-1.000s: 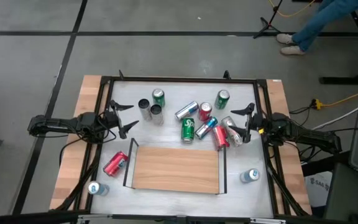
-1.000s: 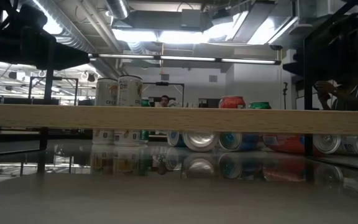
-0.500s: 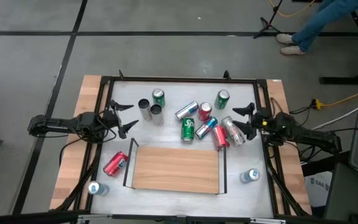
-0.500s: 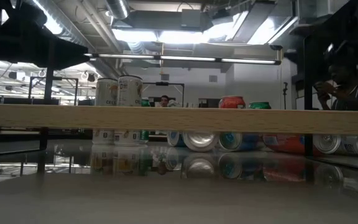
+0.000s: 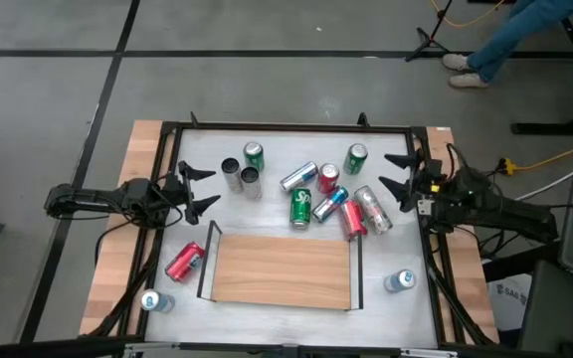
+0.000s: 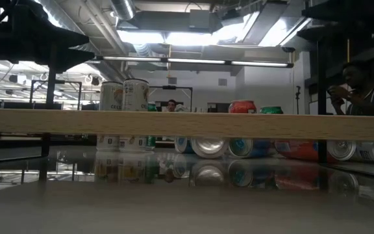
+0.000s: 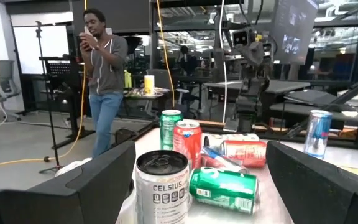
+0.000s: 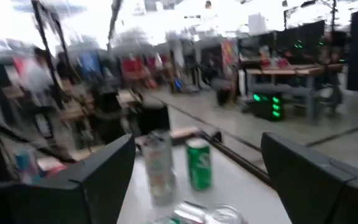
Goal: Place canned beverage on shelf
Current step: Put the top right green soda can on the shelf
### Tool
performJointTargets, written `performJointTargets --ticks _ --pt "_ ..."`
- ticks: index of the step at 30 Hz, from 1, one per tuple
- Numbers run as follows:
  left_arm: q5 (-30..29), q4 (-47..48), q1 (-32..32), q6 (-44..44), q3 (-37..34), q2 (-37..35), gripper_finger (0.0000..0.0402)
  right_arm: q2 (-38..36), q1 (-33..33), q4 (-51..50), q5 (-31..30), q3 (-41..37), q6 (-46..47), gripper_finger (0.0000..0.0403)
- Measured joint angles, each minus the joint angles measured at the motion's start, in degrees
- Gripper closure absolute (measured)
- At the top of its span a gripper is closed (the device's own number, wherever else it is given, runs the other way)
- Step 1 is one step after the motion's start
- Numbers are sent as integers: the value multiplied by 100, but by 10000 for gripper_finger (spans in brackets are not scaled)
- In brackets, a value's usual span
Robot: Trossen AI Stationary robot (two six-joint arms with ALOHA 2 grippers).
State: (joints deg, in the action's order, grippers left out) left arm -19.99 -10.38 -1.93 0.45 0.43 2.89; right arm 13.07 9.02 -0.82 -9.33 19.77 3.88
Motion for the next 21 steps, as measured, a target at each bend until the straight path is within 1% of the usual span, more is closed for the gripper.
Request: performJointTargets --ticks 3,9,11,15,18,21 --pt "-2 1 -2 2 0 -1 47 710 2 -669 -353 622 -364 63" --pt "-4 1 0 4 0 -1 47 2289 27 -2158 -1434 1954 -790 63" --pt "-4 2 0 4 0 0 47 2808 172 -2615 -1510 2379 -883 63" --pt "-7 4 -1 4 0 -1 47 3768 742 -3389 -1309 3126 -947 63" --pt "-9 5 -1 4 2 -1 47 4467 1267 -3779 -860 3521 -1253 63" --pt "-11 10 0 2 2 -1 47 5106 1733 -4009 -253 3901 -1734 63"
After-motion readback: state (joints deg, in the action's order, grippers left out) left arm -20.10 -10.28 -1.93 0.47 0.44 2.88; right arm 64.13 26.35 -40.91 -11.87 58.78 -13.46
